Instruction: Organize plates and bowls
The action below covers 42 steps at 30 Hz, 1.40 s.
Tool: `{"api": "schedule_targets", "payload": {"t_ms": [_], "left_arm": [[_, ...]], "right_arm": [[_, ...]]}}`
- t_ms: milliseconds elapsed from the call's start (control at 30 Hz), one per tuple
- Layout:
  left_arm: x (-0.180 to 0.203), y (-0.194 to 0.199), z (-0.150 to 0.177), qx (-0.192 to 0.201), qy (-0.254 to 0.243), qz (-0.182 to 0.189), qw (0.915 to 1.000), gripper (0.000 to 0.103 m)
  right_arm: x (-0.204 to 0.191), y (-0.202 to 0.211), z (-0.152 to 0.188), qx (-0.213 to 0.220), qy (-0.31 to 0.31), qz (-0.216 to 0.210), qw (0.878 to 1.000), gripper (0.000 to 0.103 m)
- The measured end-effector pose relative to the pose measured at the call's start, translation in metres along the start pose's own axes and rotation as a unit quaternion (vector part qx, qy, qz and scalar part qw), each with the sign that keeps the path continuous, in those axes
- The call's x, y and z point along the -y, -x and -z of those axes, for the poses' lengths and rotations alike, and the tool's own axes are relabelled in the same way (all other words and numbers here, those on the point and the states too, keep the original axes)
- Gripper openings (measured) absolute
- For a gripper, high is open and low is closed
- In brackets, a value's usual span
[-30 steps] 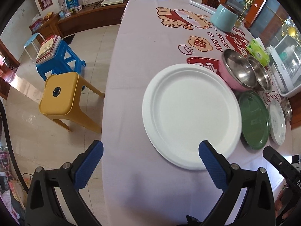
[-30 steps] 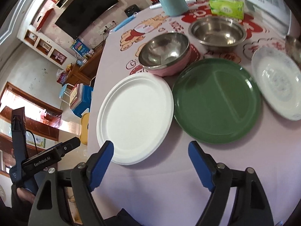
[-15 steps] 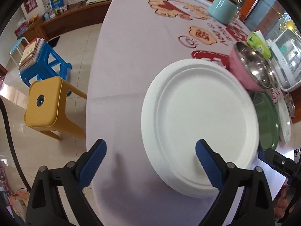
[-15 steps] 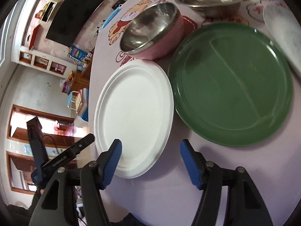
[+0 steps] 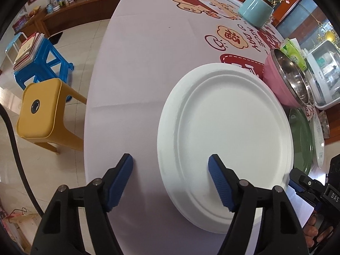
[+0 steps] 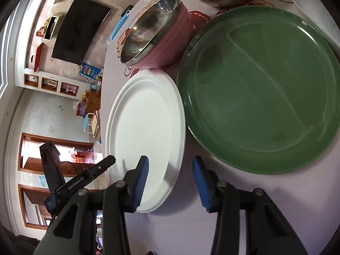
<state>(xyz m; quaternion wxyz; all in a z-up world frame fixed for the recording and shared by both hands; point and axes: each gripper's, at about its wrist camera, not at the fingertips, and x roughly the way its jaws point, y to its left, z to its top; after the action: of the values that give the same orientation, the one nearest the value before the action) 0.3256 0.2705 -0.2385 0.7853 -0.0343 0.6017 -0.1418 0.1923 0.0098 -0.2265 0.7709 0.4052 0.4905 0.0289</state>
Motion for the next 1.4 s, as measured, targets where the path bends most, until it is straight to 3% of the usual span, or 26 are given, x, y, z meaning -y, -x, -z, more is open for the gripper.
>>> {"api": "schedule_targets", "payload": {"t_ms": [300, 600, 800, 967, 1400], "left_arm": [[-0.002, 0.002, -0.003, 0.009, 0.014, 0.020, 0.9997, 0.044], [-0.002, 0.001, -0.004, 0.016, 0.015, 0.024, 0.9995, 0.036], [0.001, 0.001, -0.003, 0.017, 0.004, 0.020, 0.9996, 0.033], [-0.003, 0.003, 0.000, 0.013, 0.008, 0.014, 0.9998, 0.020], [0.001, 0.039, 0.020, 0.037, 0.012, 0.001, 0.9992, 0.020]], "right_arm": [[0.003, -0.004, 0.000, -0.006, 0.000, -0.004, 1.000, 0.026], [-0.001, -0.006, -0.002, -0.011, 0.005, 0.005, 1.000, 0.015], [0.001, -0.004, -0.002, -0.010, 0.008, 0.008, 1.000, 0.015], [0.000, -0.001, -0.001, -0.005, 0.014, 0.019, 1.000, 0.015], [-0.013, 0.010, 0.004, 0.000, 0.041, 0.017, 0.999, 0.015]]}}
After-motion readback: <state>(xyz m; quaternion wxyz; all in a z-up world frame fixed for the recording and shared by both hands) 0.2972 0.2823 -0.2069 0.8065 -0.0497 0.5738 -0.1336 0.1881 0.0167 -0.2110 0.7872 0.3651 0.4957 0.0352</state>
